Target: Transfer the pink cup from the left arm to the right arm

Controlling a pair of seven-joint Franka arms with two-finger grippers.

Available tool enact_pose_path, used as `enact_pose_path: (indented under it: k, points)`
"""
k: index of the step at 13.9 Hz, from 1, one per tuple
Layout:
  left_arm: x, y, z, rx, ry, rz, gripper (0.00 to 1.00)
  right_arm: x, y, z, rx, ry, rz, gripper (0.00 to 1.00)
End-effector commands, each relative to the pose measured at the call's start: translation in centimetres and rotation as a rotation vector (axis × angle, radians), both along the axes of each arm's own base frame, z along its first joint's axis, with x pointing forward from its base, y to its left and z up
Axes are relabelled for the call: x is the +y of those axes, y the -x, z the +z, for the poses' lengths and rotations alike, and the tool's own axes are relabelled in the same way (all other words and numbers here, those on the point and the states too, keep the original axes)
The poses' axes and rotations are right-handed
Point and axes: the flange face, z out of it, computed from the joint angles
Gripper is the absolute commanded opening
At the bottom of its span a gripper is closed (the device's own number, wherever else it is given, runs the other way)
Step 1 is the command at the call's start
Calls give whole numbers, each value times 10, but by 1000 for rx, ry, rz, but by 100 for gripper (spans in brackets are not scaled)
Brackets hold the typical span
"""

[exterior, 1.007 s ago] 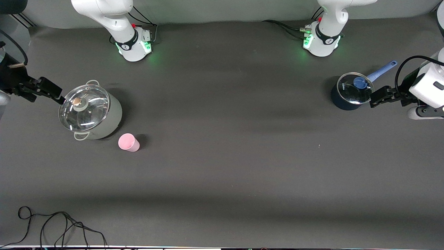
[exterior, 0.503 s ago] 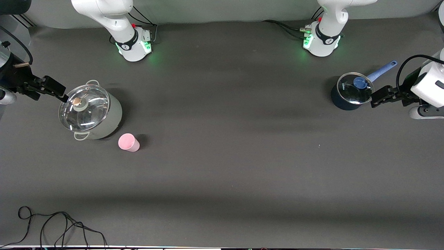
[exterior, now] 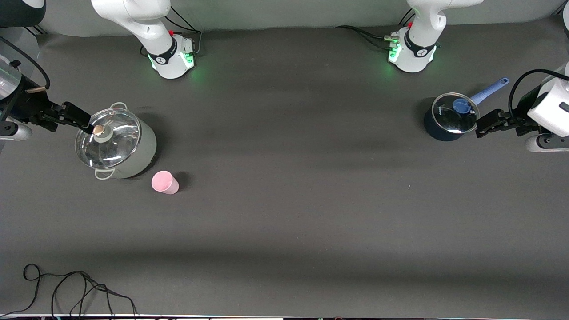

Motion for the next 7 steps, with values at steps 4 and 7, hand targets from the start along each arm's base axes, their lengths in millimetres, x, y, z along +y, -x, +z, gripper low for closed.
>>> enact_pose_path:
  k: [4, 7]
  points:
    - [-17, 2, 7, 3, 2, -18, 100, 3, -7, 7, 13, -3, 9, 100]
    - [-16, 1, 7, 2, 2, -18, 100, 3, -6, 9, 16, -2, 12, 100]
